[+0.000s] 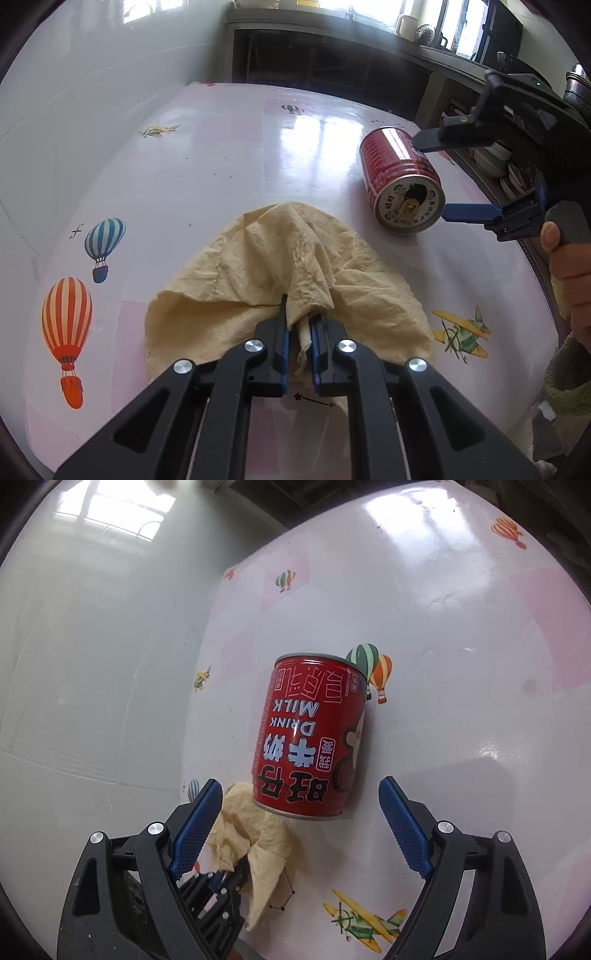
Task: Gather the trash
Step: 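Pinch the beige cloth with the left gripper while the right grasps the red milk can, then lift the red milk can with the right gripper while the left holds the cloth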
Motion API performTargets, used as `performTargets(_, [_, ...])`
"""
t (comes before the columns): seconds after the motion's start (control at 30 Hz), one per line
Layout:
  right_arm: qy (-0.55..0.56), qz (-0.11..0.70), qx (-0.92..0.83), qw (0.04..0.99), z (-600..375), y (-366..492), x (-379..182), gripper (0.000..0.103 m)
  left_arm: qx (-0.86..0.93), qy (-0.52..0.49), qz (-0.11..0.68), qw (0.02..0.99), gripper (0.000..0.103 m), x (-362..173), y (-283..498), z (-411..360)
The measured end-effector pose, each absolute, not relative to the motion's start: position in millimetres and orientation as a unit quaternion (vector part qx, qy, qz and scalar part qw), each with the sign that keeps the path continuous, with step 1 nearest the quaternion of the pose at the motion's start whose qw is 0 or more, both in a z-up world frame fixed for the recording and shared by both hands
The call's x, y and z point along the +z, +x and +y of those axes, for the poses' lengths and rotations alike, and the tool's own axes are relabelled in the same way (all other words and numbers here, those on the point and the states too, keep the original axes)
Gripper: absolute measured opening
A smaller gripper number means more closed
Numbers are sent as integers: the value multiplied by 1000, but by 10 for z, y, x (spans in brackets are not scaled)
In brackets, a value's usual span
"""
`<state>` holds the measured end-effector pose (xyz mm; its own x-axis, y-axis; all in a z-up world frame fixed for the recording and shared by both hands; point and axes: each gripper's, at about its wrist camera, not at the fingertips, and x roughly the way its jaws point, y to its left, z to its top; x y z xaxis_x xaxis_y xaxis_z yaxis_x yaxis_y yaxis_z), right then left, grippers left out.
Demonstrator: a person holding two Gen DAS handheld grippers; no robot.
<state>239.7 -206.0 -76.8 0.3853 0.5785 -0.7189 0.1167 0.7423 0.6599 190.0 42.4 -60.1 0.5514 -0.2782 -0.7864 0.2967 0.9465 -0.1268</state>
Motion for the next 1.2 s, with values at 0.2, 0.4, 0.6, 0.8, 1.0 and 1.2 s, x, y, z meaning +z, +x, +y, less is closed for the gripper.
performTargets(0.2, [302,537,126,778,-1865,2508,-814,83,-163,10,447,879,8,-601,1920,420])
performTargets(0.4, [290,528,101,792,-1857,2522,-827,79,-159,13,446,880,8,-600,1963,420])
performTargets(0.6, [278,522,104,800,-1865,2506,-822,63,-158,14,445,881,8,-603,1897,394])
performTargets(0.8, [222,503,80,832,-1938,2309,-734,63,-158,14,445,881,8,-602,1889,397])
performTargets(1.0, [133,471,49,871,-2055,2001,-597,63,-158,12,445,881,8,-601,1892,408])
performTargets(1.2, [74,455,32,887,-2212,1735,-468,62,-173,-8,449,876,7,-580,1892,465])
